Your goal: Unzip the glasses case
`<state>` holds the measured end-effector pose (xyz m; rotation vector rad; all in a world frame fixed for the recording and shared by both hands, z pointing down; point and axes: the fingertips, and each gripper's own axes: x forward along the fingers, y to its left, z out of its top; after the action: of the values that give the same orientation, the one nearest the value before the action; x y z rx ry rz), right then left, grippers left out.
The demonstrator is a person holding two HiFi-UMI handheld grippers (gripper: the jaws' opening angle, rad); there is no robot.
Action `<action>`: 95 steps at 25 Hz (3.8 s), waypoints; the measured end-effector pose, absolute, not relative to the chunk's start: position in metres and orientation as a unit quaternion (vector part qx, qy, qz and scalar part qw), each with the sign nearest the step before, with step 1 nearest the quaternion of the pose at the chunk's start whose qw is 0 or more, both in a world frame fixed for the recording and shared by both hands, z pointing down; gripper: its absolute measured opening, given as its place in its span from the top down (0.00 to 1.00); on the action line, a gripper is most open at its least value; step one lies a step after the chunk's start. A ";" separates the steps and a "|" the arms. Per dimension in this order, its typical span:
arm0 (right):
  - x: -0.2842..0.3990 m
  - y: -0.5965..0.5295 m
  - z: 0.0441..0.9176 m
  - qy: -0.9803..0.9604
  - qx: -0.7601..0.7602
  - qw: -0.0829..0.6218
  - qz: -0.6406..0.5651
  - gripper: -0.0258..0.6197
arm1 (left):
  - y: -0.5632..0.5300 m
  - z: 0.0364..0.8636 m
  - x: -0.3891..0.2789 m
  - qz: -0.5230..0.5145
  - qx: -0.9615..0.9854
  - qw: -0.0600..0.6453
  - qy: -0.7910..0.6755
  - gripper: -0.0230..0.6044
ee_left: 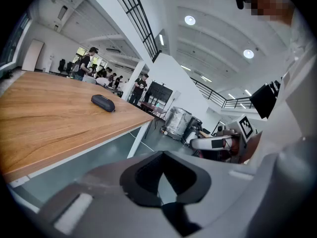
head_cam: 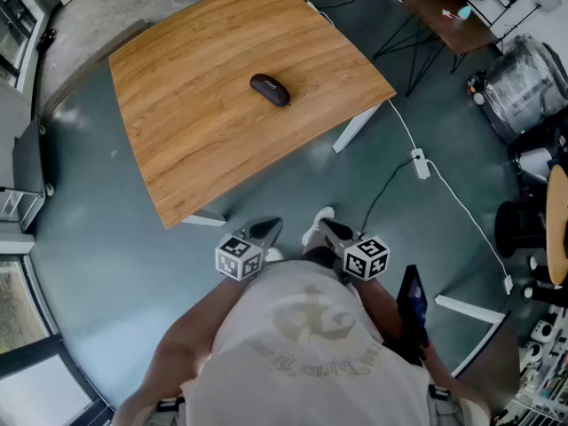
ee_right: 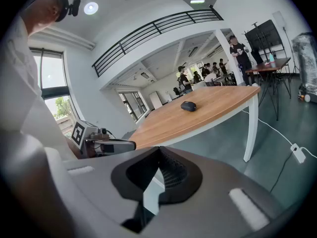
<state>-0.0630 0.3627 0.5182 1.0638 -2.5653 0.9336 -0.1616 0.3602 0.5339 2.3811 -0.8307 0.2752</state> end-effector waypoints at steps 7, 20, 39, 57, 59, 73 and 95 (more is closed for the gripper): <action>-0.058 0.348 0.518 -0.867 0.365 0.110 0.320 0.95 | 0.346 0.537 -0.151 0.103 0.897 0.304 -0.306 0.96; -0.074 0.319 0.524 -0.873 0.341 0.116 0.328 0.95 | 0.331 0.543 -0.168 0.112 0.884 0.314 -0.328 0.96; -0.029 0.202 0.519 -0.883 0.326 0.125 0.313 0.95 | 0.231 0.527 -0.114 0.151 0.893 0.277 -0.320 0.96; 0.029 0.118 0.516 -0.904 0.254 0.126 0.320 0.95 | 0.158 0.531 -0.049 0.175 0.854 0.298 -0.389 0.96; 0.035 0.113 0.517 -0.905 0.251 0.121 0.322 0.95 | 0.152 0.530 -0.042 0.179 0.852 0.297 -0.392 0.96; 0.054 0.097 0.532 -0.905 0.224 0.134 0.335 0.95 | 0.124 0.527 -0.043 0.154 0.822 0.318 -0.447 0.96; 0.011 0.014 0.534 -0.898 0.241 0.185 0.319 0.95 | 0.015 0.529 -0.079 0.114 0.841 0.316 -0.423 0.96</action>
<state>0.0114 0.0144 0.5343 0.6778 -2.5308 0.8987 -0.0788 0.0151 0.5286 2.2153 -1.1141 0.3003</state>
